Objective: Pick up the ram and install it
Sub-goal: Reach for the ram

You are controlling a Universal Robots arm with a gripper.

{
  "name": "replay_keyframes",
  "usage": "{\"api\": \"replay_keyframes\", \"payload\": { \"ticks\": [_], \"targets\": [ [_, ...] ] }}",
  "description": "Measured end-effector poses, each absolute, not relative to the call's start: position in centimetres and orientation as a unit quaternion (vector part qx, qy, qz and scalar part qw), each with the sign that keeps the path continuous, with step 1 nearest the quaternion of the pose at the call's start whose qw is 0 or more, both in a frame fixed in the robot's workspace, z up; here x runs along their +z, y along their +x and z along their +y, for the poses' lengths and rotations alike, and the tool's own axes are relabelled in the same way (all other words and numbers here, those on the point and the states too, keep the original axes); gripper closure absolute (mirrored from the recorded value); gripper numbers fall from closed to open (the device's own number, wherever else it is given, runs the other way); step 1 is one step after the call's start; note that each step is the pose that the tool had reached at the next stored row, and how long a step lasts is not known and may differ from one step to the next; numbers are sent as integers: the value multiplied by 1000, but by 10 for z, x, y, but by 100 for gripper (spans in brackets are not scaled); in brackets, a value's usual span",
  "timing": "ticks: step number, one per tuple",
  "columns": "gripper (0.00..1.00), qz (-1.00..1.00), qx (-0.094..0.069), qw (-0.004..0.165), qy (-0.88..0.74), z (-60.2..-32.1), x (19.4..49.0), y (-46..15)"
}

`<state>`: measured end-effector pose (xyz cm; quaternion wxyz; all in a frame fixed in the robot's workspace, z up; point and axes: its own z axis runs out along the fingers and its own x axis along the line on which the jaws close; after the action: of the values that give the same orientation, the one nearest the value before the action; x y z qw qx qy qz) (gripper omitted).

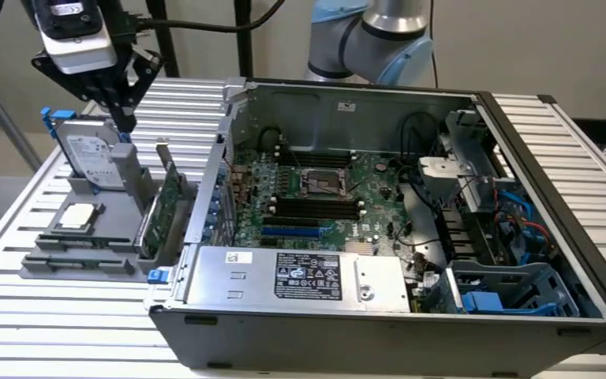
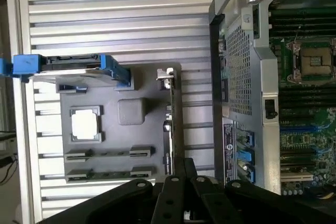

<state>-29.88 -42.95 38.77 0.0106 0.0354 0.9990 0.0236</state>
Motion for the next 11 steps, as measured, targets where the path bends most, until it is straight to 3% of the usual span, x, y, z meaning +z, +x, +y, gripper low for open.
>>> {"api": "replay_keyframes", "payload": {
  "ticks": [11],
  "targets": [
    [100,999,23,10,35,-439,380,-346]
  ]
}}
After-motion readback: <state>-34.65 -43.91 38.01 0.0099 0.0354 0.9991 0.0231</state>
